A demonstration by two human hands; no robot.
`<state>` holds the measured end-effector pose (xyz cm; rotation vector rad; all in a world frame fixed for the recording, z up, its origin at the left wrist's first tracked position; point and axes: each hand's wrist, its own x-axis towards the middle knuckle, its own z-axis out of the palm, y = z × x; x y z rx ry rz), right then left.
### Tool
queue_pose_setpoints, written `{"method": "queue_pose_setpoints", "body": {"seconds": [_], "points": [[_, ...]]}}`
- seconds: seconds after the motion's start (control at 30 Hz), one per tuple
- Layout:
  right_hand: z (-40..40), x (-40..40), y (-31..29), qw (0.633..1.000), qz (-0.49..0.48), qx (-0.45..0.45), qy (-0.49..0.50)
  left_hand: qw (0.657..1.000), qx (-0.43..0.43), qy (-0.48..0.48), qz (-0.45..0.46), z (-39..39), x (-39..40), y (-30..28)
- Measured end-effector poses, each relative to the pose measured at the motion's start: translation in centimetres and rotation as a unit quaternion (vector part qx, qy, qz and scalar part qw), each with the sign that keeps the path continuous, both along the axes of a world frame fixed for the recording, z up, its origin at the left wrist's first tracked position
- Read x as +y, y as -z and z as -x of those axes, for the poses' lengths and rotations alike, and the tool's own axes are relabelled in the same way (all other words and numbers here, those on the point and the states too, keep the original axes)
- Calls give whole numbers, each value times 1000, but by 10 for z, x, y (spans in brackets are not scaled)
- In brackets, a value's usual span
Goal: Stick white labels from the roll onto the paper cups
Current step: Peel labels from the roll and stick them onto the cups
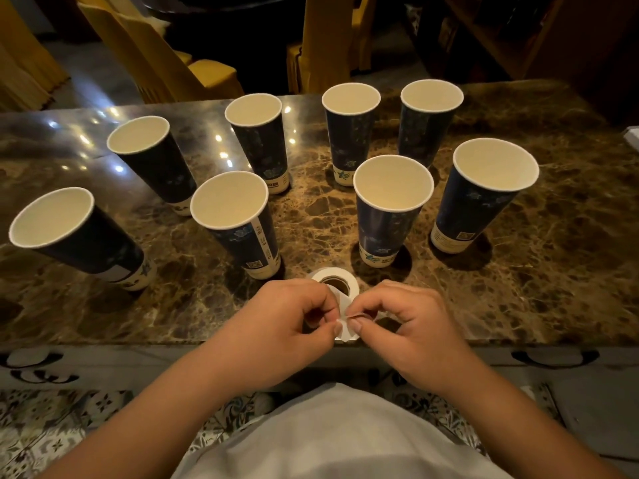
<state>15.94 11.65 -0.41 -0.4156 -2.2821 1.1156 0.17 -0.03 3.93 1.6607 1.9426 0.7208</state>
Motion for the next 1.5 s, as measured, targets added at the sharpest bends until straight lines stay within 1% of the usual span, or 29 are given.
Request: {"method": "queue_pose_setpoints", "body": {"seconds": [0.1, 0.17, 0.2, 0.27, 0.3, 0.33, 0.37, 0.43, 0.5, 0.63, 0.73, 0.8, 0.87, 0.93, 1.0, 1.1, 1.2, 1.33, 1.5], "points": [[1, -6, 5, 999, -42, 4, 13, 998, -7, -57, 11, 3, -8, 4], [1, -9, 7, 998, -40, 16, 38, 995, 10, -102, 20, 7, -15, 10], [1, -9, 8, 998, -27, 25, 55, 990, 2, -138, 20, 10, -18, 14], [1, -9, 6, 996, 11, 38, 83, 967, -62, -249, -3, 18, -22, 26], [0, -9, 5, 995, 26, 39, 91, 945, -85, -315, -22, 23, -22, 34], [0, -10, 3, 995, 32, 37, 93, 923, -92, -372, -37, 30, -22, 43], [0, -11, 2, 995, 32, 33, 91, 906, -94, -411, -43, 37, -20, 52], [1, -15, 2, 996, 24, 25, 83, 890, -118, -436, -53, 48, -14, 64], [3, -19, 2, 997, 21, 20, 69, 886, -143, -434, -76, 55, -6, 71], [6, -25, 1, 998, 10, 10, 59, 882, -158, -428, -120, 60, 10, 72], [8, -28, -6, 998, 20, 16, 61, 875, -180, -423, -152, 61, 11, 67], [9, -29, -12, 996, 50, 25, 67, 866, -223, -408, -181, 61, 3, 59], [10, -30, -20, 992, 96, 31, 76, 861, -287, -368, -205, 56, -9, 51], [13, -31, -27, 985, 149, 36, 78, 856, -354, -322, -197, 49, -21, 45], [19, -34, -33, 981, 179, 34, 72, 857, -409, -270, -158, 37, -29, 39], [29, -40, -38, 976, 209, 27, 46, 873, -426, -220, -89, 21, -34, 34], [33, -48, -40, 973, 225, 24, 37, 868, -431, -233, -80, 16, -36, 30], [36, -53, -40, 969, 238, 32, 56, 865, -433, -241, -77, 10, -38, 30], [38, -60, -37, 959, 271, 39, 67, 852, -446, -262, -85, 2, -41, 32]]}}
